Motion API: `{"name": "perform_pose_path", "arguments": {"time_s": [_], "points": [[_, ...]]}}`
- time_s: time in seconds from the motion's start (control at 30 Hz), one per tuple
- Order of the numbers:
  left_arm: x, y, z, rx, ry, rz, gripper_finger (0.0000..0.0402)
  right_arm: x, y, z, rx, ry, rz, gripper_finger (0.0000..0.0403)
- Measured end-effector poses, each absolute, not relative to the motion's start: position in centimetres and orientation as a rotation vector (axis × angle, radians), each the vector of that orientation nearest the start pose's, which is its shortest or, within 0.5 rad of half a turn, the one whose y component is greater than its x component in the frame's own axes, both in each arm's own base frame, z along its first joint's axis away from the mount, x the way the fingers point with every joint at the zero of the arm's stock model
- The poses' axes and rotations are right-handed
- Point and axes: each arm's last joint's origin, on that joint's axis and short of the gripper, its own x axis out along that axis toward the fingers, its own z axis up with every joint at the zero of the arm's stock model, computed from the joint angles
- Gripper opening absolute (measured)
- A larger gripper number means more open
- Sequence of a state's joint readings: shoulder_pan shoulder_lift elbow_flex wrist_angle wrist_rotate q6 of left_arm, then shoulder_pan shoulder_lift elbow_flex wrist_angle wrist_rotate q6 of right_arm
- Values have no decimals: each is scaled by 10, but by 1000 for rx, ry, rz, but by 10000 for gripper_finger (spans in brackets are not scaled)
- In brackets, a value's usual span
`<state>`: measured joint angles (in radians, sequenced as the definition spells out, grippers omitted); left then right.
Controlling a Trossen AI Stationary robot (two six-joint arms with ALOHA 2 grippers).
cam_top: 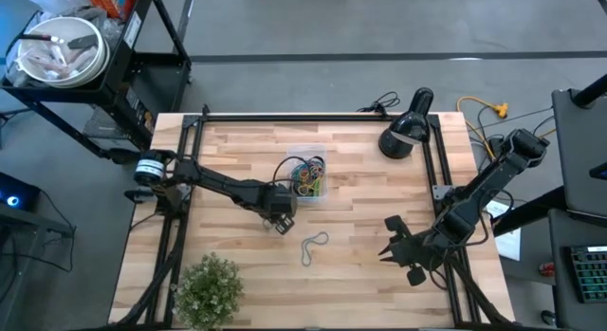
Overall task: Pick and place rubber bands into bin
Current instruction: Put the blue rubber band into the transparent bin
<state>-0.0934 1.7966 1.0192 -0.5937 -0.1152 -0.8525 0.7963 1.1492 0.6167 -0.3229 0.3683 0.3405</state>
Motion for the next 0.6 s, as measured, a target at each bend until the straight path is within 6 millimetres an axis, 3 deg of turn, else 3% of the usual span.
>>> {"name": "perform_pose_path", "arguments": {"time_s": [0.33,0.6], "points": [[310,-34,152,-396,1314,713,0,158,147,200,-153,770,271,53],[312,-43,177,-301,1272,808,0,158,147,200,-156,770,272,47]]}}
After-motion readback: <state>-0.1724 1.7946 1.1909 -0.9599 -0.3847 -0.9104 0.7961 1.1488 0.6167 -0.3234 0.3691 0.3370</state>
